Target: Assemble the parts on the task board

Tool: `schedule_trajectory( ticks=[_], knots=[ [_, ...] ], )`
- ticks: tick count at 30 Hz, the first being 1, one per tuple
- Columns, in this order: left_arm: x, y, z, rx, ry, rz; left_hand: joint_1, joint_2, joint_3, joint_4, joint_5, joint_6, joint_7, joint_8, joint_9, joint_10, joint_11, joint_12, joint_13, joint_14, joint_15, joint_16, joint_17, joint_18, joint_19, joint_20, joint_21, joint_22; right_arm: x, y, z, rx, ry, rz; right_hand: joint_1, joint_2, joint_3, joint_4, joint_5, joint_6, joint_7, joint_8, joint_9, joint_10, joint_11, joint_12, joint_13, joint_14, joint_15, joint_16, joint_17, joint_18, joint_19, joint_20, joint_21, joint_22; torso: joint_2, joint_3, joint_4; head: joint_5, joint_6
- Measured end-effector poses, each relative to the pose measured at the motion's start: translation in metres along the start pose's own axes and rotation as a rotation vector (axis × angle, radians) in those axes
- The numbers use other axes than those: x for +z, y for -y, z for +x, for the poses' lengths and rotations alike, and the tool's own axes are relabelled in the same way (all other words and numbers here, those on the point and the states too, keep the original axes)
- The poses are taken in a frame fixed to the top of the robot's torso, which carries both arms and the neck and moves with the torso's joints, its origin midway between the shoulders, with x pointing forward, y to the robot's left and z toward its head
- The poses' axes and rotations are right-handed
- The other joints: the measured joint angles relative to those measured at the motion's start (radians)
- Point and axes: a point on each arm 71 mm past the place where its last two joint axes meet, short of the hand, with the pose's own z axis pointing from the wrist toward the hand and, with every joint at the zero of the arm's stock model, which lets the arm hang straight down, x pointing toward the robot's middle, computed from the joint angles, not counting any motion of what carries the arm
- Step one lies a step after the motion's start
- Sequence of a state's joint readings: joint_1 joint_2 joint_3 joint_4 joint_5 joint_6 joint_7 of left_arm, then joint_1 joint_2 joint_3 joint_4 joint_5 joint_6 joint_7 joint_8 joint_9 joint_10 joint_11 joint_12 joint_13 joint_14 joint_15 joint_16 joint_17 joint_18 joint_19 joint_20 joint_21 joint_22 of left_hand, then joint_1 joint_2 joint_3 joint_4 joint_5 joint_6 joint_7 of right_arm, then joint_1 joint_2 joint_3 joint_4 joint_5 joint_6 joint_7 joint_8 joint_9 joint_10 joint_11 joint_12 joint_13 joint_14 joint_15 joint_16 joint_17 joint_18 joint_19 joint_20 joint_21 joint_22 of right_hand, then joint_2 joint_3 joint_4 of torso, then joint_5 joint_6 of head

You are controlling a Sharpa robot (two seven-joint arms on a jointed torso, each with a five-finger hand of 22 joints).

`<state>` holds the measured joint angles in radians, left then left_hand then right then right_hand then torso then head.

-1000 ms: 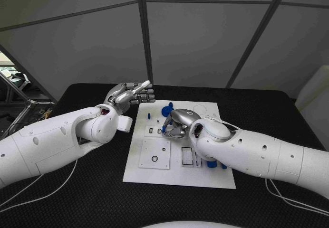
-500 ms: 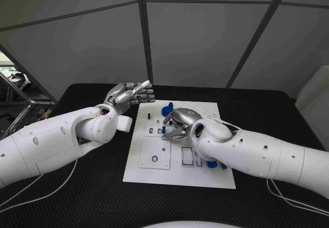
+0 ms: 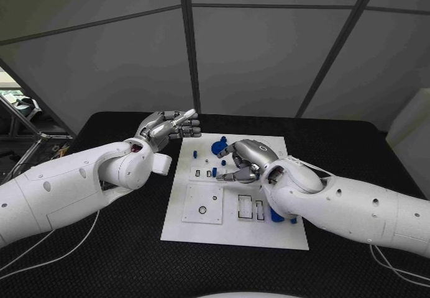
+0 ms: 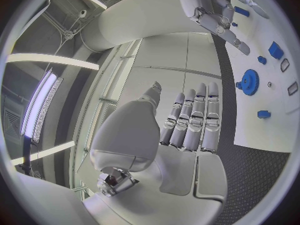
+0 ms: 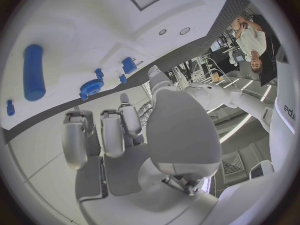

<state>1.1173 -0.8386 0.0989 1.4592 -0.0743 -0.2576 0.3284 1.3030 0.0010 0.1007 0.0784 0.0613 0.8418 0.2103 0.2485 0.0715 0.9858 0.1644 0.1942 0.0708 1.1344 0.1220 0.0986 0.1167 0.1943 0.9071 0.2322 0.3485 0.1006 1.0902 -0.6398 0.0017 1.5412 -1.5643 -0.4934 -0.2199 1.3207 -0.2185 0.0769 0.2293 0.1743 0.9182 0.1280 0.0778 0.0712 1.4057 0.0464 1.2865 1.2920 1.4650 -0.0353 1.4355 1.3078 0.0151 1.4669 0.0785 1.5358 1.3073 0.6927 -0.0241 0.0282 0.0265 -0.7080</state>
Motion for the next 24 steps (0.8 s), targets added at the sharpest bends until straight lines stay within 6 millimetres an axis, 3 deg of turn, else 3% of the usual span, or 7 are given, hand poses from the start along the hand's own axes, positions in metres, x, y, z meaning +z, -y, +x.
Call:
schedule_trajectory(
  ticks=[8, 11, 13, 16, 17, 18, 24],
  knots=[
    [-0.005, -0.006, -0.002, 0.191, -0.105, -0.119, -0.03, 0.025, -0.001, 0.009, 0.014, 0.12, -0.075, 0.047, 0.04, 0.216, -0.091, 0.103, 0.072, 0.304, -0.11, 0.214, 0.146, 0.0, 0.235, -0.106, 0.172, 0.081, -0.021, 0.028, -0.055, 0.154, 0.018, -0.001, 0.052, 0.052, 0.045, -0.049, 0.0, 0.072, -0.02, 0.015, 0.005, -0.035, -0.02, -0.073, -0.071, 0.002, -0.006, -0.062, -0.056, 0.016, 0.0, -0.008, -0.077, 0.0, -0.01, 0.0017, -0.0005, 0.004, 0.004],
    [-0.005, -0.009, 0.0, 0.316, -0.166, -0.2, -0.065, 0.013, -0.021, 0.044, 0.008, 0.167, -0.112, 0.088, 0.088, 0.283, -0.133, 0.199, 0.179, 0.33, -0.148, 0.513, 0.427, 0.0, 0.307, -0.15, 0.274, 0.142, -0.025, 0.043, -0.077, 0.218, 0.021, 0.03, 0.053, 0.054, 0.047, -0.051, 0.0, 0.075, -0.017, 0.015, 0.003, -0.039, -0.021, -0.08, -0.081, 0.0, -0.008, -0.064, -0.064, 0.016, 0.0, -0.008, -0.081, 0.0, -0.017, 0.005, -0.003, 0.009, 0.0],
    [-0.003, -0.008, 0.002, 0.4, -0.201, -0.249, -0.083, -0.009, -0.047, 0.075, -0.004, 0.172, -0.127, 0.122, 0.147, 0.285, -0.157, 0.347, 0.372, 0.331, -0.167, 0.893, 0.805, -0.001, 0.336, -0.18, 0.417, 0.277, -0.027, 0.051, -0.087, 0.255, 0.024, 0.049, 0.05, 0.056, 0.044, -0.054, 0.0, 0.075, -0.017, 0.015, 0.003, -0.039, -0.021, -0.078, -0.077, 0.0, -0.008, -0.065, -0.063, 0.016, 0.0, -0.008, -0.081, 0.0, -0.021, 0.0071, -0.0047, 0.011, -0.002],
    [0.002, -0.007, 0.007, 0.546, -0.252, -0.325, -0.123, -0.013, -0.083, 0.131, -0.009, 0.18, -0.139, 0.174, 0.22, 0.368, -0.165, 0.725, 0.801, 0.332, -0.179, 1.191, 1.112, -0.003, 0.394, -0.19, 0.646, 0.564, -0.028, 0.064, -0.099, 0.305, 0.034, 0.08, 0.048, 0.059, 0.047, -0.056, 0.0, 0.078, -0.02, 0.015, 0.003, -0.034, -0.022, -0.064, -0.062, 0.0, -0.008, -0.064, -0.059, 0.016, 0.0, -0.008, -0.081, 0.0, -0.028, 0.0098, -0.0069, 0.013, -0.004],
    [0.004, -0.007, 0.01, 0.59, -0.265, -0.346, -0.127, -0.013, -0.098, 0.15, -0.003, 0.176, -0.146, 0.198, 0.257, 0.384, -0.172, 0.827, 0.918, 0.331, -0.181, 1.253, 1.158, -0.091, 0.406, -0.196, 0.714, 0.647, -0.028, 0.067, -0.102, 0.317, 0.037, 0.089, 0.047, 0.059, 0.047, -0.056, 0.0, 0.078, -0.021, 0.015, 0.002, -0.032, -0.021, -0.064, -0.061, 0.0, -0.008, -0.064, -0.059, 0.016, 0.0, -0.008, -0.081, 0.0, -0.03, 0.011, -0.0079, 0.015, -0.004],
    [0.006, -0.007, 0.012, 0.634, -0.277, -0.366, -0.128, -0.012, -0.106, 0.165, 0.004, 0.164, -0.147, 0.217, 0.289, 0.391, -0.171, 0.906, 1.01, 0.334, -0.184, 1.297, 1.178, -0.109, 0.41, -0.2, 0.767, 0.714, -0.028, 0.07, -0.104, 0.327, 0.039, 0.096, 0.045, 0.061, 0.045, -0.058, 0.0, 0.078, -0.021, 0.014, 0.001, -0.032, -0.021, -0.064, -0.06, 0.0, -0.008, -0.064, -0.058, 0.016, 0.0, -0.008, -0.081, 0.0, -0.031, 0.0121, -0.0084, 0.017, -0.005],
    [0.024, -0.002, 0.026, 0.879, -0.303, -0.471, -0.138, -0.002, -0.175, 0.209, -0.013, 0.125, -0.164, 0.314, 0.463, 0.439, -0.188, 1.121, 1.233, 0.333, -0.194, 1.39, 1.191, -0.07, 0.419, -0.198, 0.911, 0.899, -0.026, 0.078, -0.108, 0.377, 0.042, 0.117, 0.045, 0.061, 0.047, -0.062, 0.004, 0.078, -0.021, 0.006, 0.0, -0.032, -0.021, -0.06, -0.057, 0.0, -0.008, -0.065, -0.056, 0.016, 0.0, -0.008, -0.081, 0.0, -0.038, 0.0197, -0.0116, 0.022, -0.011]
  ],
)
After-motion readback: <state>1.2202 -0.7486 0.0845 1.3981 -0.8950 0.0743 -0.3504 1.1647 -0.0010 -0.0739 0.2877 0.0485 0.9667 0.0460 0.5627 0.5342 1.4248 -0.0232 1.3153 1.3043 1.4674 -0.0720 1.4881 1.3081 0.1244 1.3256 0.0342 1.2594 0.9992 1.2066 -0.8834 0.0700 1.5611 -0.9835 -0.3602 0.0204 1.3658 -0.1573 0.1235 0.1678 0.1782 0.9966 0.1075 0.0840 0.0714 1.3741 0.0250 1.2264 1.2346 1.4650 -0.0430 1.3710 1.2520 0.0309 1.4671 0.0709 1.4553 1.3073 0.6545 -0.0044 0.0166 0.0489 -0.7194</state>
